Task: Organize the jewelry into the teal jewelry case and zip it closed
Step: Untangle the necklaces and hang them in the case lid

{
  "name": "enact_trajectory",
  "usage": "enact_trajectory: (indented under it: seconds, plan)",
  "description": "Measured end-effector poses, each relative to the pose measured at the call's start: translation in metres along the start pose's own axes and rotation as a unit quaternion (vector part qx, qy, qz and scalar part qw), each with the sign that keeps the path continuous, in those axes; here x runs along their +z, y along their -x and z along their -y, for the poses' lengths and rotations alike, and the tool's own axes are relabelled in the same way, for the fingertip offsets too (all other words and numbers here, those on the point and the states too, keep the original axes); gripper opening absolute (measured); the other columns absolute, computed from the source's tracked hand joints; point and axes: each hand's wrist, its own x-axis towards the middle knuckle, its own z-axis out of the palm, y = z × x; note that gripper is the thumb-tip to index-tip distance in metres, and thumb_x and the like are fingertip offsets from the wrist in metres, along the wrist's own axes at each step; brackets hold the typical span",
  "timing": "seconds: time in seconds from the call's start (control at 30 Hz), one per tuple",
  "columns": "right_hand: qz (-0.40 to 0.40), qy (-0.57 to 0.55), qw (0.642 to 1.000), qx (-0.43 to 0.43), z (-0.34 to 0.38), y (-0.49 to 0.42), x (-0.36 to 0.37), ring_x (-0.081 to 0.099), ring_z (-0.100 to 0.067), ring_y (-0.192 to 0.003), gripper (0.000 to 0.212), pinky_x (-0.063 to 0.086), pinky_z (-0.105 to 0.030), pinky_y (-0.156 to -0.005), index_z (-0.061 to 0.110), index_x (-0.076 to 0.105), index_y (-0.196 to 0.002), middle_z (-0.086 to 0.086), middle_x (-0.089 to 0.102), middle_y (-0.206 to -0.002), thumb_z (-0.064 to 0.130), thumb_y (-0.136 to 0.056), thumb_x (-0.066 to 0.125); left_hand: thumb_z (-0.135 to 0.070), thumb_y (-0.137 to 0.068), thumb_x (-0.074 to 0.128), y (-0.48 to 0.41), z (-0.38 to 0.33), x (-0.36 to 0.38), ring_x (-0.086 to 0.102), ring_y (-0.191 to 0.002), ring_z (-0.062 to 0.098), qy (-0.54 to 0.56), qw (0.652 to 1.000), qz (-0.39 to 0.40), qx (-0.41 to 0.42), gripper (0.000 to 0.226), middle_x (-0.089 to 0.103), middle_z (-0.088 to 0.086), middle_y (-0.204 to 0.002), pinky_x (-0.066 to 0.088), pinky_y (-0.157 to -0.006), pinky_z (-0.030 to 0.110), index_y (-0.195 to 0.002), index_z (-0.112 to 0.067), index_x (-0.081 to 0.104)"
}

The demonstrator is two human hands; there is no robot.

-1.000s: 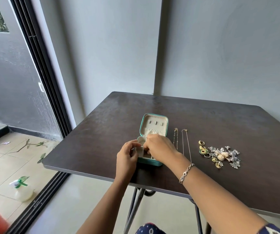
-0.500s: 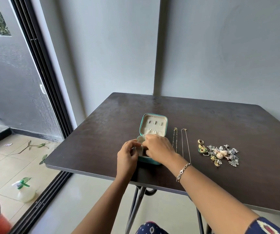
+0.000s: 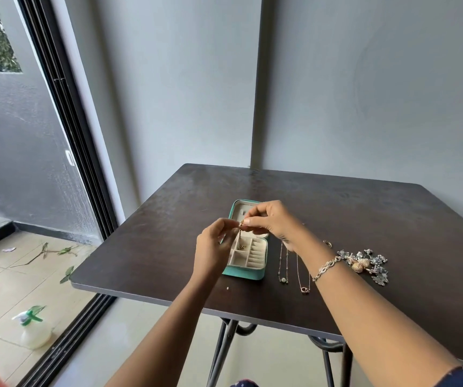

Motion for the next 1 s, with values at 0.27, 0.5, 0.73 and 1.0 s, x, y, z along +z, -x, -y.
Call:
enact_trajectory:
  seconds: [0.27,0.5,0.73,1.0]
  plan:
    - [-0.007,-0.033,0.999,-0.028,0.022,0.001,-0.013,0.061,-0.003,-0.053,0.019,0.048,-0.018,-0.056,0.012,0.062,-0.068,0.007,0.064,-0.053,-0.002,-0.081,0.062,-0.003,-0.075,0.072,-0.02,-0.022,0.0,0.064,-0.067,0.008,0.063,0.998,0.019,0.006,0.013,0.069,-0.001,-0.073,0.052,-0.07,0.032,-0.076,-0.014,0.066]
    - [-0.006,-0.117,0.993,-0.024,0.031,0.008,-0.023,0.064,-0.009,-0.06,0.017,0.051,-0.02,-0.057,0.011,0.06,-0.071,0.002,0.068,-0.062,-0.001,-0.084,0.057,-0.003,-0.079,0.067,-0.025,-0.042,-0.001,0.057,-0.063,0.017,0.129,0.992,0.002,-0.015,0.02,0.065,0.0,-0.064,0.049,-0.064,0.036,-0.066,-0.015,0.06]
    - [0.001,-0.207,0.978,-0.015,0.041,0.013,-0.032,0.067,-0.014,-0.057,0.016,0.053,-0.025,-0.058,0.01,0.057,-0.075,-0.001,0.064,-0.057,-0.001,-0.087,0.052,0.0,-0.087,0.056,-0.034,-0.076,-0.006,0.053,-0.046,0.005,0.147,0.988,0.047,0.007,0.013,0.056,0.008,-0.06,0.045,-0.05,0.018,-0.076,-0.006,0.055]
    - [0.004,-0.152,0.988,-0.037,0.052,0.02,-0.042,0.062,-0.009,-0.052,0.009,0.05,-0.02,-0.055,0.006,0.065,-0.084,0.005,0.063,-0.054,0.006,-0.086,0.056,-0.003,-0.088,0.055,-0.053,-0.106,-0.02,0.039,-0.04,0.007,0.119,0.991,0.047,0.031,0.021,0.049,0.002,-0.057,0.037,-0.042,0.021,-0.071,-0.015,0.053]
